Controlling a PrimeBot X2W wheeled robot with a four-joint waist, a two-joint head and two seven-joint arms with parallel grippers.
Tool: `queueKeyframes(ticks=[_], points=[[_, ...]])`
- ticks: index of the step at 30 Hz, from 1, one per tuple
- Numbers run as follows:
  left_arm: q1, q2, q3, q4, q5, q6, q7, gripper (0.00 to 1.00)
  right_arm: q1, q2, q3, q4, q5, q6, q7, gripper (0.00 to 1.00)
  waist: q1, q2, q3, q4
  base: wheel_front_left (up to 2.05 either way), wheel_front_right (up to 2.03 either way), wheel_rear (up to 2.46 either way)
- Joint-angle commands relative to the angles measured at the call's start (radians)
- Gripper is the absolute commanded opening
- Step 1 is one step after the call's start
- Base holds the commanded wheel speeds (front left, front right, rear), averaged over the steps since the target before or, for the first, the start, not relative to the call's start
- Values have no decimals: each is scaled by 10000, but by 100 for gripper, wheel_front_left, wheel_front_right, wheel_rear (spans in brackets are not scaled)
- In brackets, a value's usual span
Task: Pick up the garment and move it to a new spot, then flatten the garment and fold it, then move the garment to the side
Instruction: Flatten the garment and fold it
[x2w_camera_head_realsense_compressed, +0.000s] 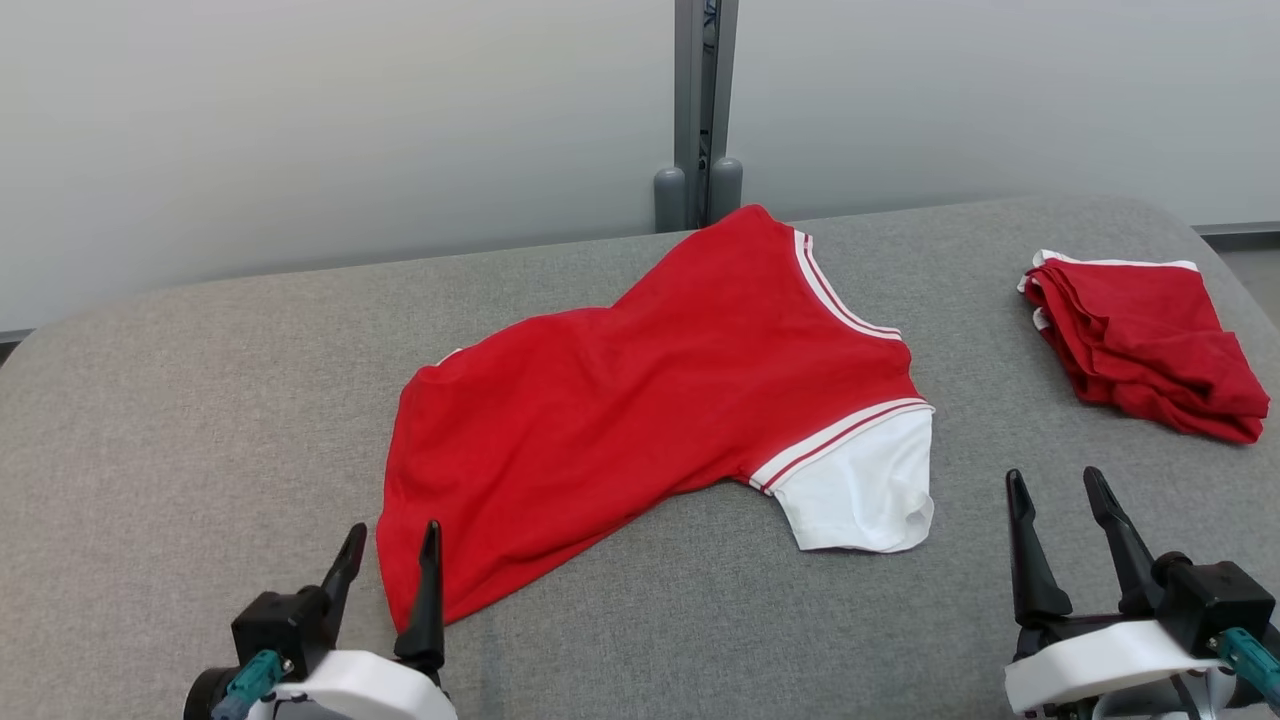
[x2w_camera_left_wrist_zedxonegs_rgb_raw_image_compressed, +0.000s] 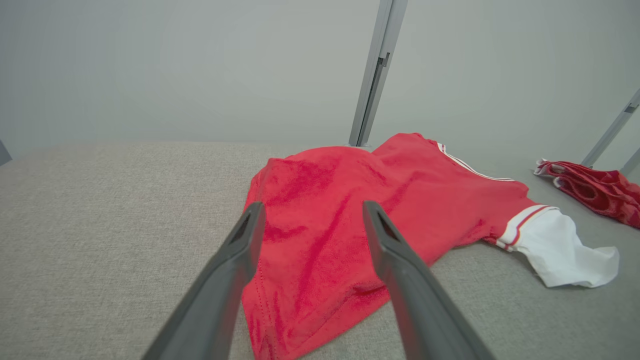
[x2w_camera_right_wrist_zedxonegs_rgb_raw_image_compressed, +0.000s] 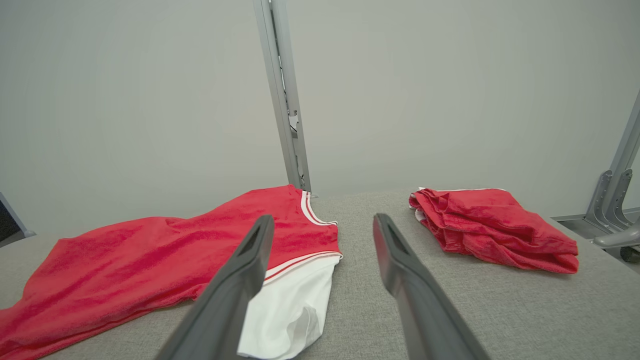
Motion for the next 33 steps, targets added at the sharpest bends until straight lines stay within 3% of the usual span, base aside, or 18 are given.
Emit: queueKeyframes(ticks=[1, 17, 33], points=[[221, -51, 99, -59, 125, -46, -44, 100, 131, -56, -30, -73, -50, 2, -54, 100, 0, 0, -85, 45, 0, 0, 0], [890, -1040, 1376, -44, 1386, -701, -46, 100, 345, -54, 303, 64, 50, 2, -54, 100, 0, 0, -447, 128, 0, 0, 0], [1017, -1516, 2005, 231, 2113, -1278, -47, 100, 305, -56, -57, 452, -114, 2, 34, 100, 0, 0, -412, 142, 0, 0, 0]])
